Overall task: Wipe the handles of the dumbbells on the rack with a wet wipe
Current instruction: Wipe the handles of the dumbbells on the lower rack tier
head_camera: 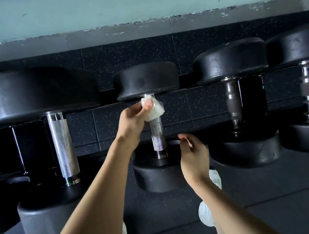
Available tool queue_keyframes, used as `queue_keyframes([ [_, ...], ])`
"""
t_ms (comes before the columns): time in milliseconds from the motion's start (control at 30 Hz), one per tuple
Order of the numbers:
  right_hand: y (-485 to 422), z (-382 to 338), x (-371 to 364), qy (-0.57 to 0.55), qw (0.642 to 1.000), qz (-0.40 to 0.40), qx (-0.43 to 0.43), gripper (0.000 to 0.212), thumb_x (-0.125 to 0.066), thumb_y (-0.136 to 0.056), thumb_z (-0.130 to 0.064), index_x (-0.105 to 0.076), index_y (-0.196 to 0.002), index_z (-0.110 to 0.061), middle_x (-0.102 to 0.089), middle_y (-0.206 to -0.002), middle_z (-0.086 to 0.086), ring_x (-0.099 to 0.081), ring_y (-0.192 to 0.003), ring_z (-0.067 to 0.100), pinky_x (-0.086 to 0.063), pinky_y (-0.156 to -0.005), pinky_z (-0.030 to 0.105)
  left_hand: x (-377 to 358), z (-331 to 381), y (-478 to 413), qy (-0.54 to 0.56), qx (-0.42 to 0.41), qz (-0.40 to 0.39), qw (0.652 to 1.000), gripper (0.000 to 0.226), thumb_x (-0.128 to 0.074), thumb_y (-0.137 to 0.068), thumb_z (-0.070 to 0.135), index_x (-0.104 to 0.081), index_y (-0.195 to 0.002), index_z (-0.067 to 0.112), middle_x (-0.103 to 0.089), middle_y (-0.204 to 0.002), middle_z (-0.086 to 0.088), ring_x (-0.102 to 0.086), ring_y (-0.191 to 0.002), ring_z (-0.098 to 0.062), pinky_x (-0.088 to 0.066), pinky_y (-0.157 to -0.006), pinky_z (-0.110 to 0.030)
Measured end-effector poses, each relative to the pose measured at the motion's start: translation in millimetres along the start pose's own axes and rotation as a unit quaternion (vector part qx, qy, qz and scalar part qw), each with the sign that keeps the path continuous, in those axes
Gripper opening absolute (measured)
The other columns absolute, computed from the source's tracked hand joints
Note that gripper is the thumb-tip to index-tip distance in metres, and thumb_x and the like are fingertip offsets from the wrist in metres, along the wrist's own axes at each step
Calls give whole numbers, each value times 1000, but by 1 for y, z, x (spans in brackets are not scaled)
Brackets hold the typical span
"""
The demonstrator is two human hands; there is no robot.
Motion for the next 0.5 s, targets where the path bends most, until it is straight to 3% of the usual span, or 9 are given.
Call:
queue_keyframes([
  [67,0,1,0,-8,1000,4,4,24,-50,-90,-7,-70,-103,-12,-71,-104,1,-63,-99,16,-40,-82,21,1,-3,-3,29,13,-38,999,31,-66,-83,42,-77,-88,13,-73,-100,-7,-64,-99,-21,-44,-99,-40],
  [133,-1,1,0,-5,1000,1,7,24,-50,-90,-8,-70,-102,-12,-71,-102,1,-63,-95,15,-40,-81,20,-1,-2,-3,37,8,-23,999,37,-70,-80,42,-74,-93,8,-71,-102,-14,-63,-96,-20,-46,-96,-39],
  [167,-1,1,0,-1,1000,-3,9,24,-49,-90,-8,-70,-102,-12,-71,-101,0,-62,-93,13,-40,-80,20,-2,-1,-4,30,-2,5,1000,39,-71,-79,42,-73,-93,6,-71,-101,-14,-63,-94,-19,-48,-91,-35],
  [267,-1,3,0,15,1000,-6,13,27,-48,-90,-8,-70,-103,-14,-71,-102,-2,-59,-90,8,-40,-81,21,-2,1,-5,49,7,95,994,11,-71,-84,22,-69,-82,12,-69,-82,1,-62,-77,-9,-50,-68,-15],
  [400,-1,1,1,3,999,18,27,22,-52,-88,-9,-72,-98,-13,-72,-96,0,-63,-90,15,-46,-83,29,-3,3,0,33,-18,52,998,7,-69,-85,24,-72,-80,20,-70,-72,10,-62,-70,0,-47,-70,-16],
  [500,1,-1,2,-3,999,19,31,18,-54,-89,-9,-72,-94,-11,-72,-89,2,-61,-82,14,-44,-77,30,1,9,13,-61,-62,-1,996,26,-64,-88,25,-72,-64,31,-67,-62,19,-60,-63,7,-46,-66,-11],
])
Point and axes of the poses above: each hand's wrist, its own y-axis away from the middle knuckle, its own x-axis out of the back of the hand, z = x × y, the point moved 5 cm from there along -y, towards the middle knuckle
